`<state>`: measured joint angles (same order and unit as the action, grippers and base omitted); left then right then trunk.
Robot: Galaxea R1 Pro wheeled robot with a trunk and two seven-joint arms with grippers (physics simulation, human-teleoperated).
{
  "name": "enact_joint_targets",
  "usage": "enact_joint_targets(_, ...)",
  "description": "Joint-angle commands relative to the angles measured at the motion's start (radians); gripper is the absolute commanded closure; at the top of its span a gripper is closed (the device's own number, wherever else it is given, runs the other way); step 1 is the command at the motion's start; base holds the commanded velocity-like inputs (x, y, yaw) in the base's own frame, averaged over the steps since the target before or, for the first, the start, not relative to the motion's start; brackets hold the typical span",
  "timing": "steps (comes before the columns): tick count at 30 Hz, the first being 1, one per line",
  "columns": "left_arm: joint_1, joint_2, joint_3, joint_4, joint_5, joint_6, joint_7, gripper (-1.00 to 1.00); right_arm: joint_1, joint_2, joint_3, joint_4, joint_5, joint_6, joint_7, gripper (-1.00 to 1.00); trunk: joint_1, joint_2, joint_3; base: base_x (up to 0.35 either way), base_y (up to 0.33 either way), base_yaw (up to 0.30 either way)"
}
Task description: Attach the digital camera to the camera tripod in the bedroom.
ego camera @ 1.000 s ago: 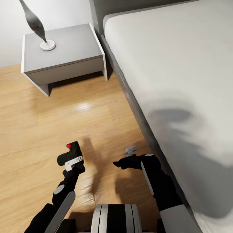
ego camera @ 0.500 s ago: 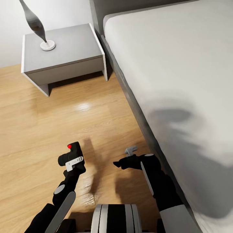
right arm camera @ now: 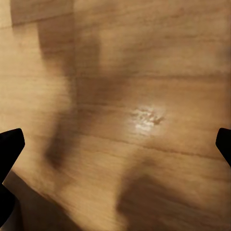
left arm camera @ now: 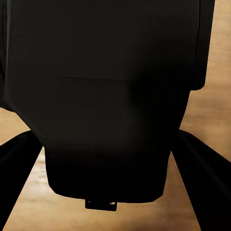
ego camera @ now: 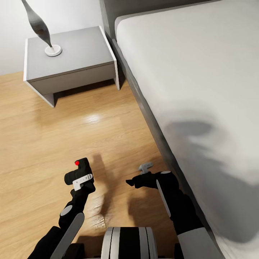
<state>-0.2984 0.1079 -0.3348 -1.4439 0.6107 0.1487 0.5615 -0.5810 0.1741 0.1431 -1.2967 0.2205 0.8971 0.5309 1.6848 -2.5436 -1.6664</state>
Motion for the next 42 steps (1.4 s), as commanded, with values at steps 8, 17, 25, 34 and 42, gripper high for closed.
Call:
enact_joint_targets(8, -0.001, 0.0, -0.003, 0.001, 0.003, 0.003, 0.009, 1.0, 0.0, 0.0, 0.0, -0.001, 0.01, 0.002, 0.009, -1.0, 0.0, 0.0, -0.001, 0.0, 0.0, 0.0)
enact_joint_targets(17, -0.001, -0.002, -0.003, 0.004, 0.001, -0.003, 0.011, 1.0, 0.0, 0.0, -0.002, -0.001, 0.01, 0.002, 0.009, -1.0, 0.0, 0.0, -0.001, 0.0, 0.0, 0.0)
enact_joint_targets(25, -0.001, -0.002, -0.003, 0.005, 0.002, -0.004, 0.011, 1.0, 0.0, 0.0, -0.001, -0.001, 0.01, 0.003, 0.009, -1.0, 0.0, 0.0, -0.001, 0.0, 0.0, 0.0)
enact_joint_targets(34, -0.001, -0.002, -0.003, 0.005, 0.002, -0.004, 0.011, 1.0, 0.0, 0.0, 0.0, -0.001, 0.012, 0.005, 0.008, -1.0, 0.0, 0.0, -0.001, 0.0, 0.0, 0.0)
enact_joint_targets(42, -0.001, -0.002, -0.004, 0.005, 0.002, 0.0, 0.011, 1.0, 0.0, 0.0, -0.002, -0.002, 0.011, 0.004, 0.009, -1.0, 0.0, 0.0, -0.001, 0.0, 0.0, 0.0)
